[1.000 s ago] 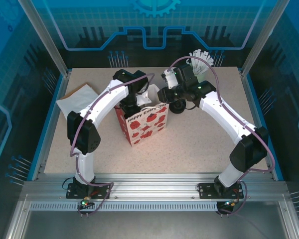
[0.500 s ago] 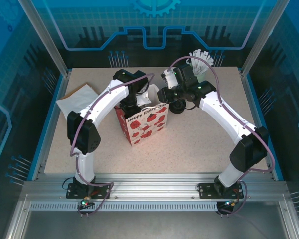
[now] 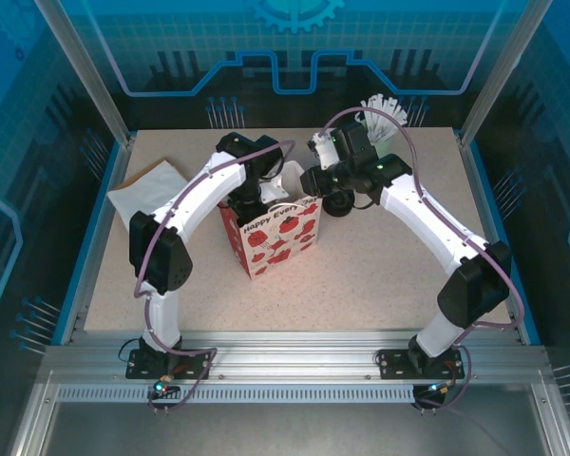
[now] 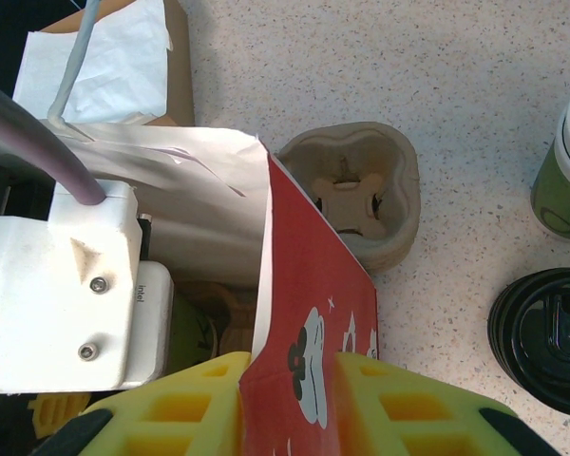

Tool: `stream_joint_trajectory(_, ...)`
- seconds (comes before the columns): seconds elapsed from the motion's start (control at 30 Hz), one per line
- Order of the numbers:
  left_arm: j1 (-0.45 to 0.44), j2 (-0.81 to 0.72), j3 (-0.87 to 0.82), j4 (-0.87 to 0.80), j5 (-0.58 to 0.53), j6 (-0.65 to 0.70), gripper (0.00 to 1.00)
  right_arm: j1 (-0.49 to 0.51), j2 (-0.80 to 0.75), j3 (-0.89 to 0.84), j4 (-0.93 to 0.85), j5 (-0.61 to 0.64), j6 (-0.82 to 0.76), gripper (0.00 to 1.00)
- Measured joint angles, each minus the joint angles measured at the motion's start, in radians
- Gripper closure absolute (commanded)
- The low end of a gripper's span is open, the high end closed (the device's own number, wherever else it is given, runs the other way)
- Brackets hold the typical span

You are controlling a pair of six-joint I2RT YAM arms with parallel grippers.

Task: Pack the takeout coffee

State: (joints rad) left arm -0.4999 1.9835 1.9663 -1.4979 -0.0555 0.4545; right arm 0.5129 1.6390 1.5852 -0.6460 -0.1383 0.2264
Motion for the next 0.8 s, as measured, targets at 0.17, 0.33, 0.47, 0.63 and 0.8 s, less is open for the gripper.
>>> stream_joint_trajectory(0.17,0.000,0.004,0.000,0.000,0.000,0.000,0.56,0.005,0.001,0.000,0.000,0.000,0.000,0.71)
stream_joint_trajectory(0.33,0.000,0.017,0.000,0.003,0.000,0.000,0.56,0.005,0.002,0.000,0.000,0.000,0.000,0.71)
stream_joint_trajectory(0.47,0.001,0.029,-0.002,0.005,0.000,0.000,0.56,0.005,0.002,0.000,0.000,0.000,0.000,0.71)
stream_joint_trajectory(0.63,0.001,0.037,-0.018,0.014,0.000,0.000,0.56,0.005,0.003,0.000,0.000,0.000,0.000,0.71)
stream_joint_trajectory(0.8,0.002,0.046,-0.035,0.029,0.000,0.000,0.56,0.006,0.003,0.000,0.000,0.000,0.000,0.71)
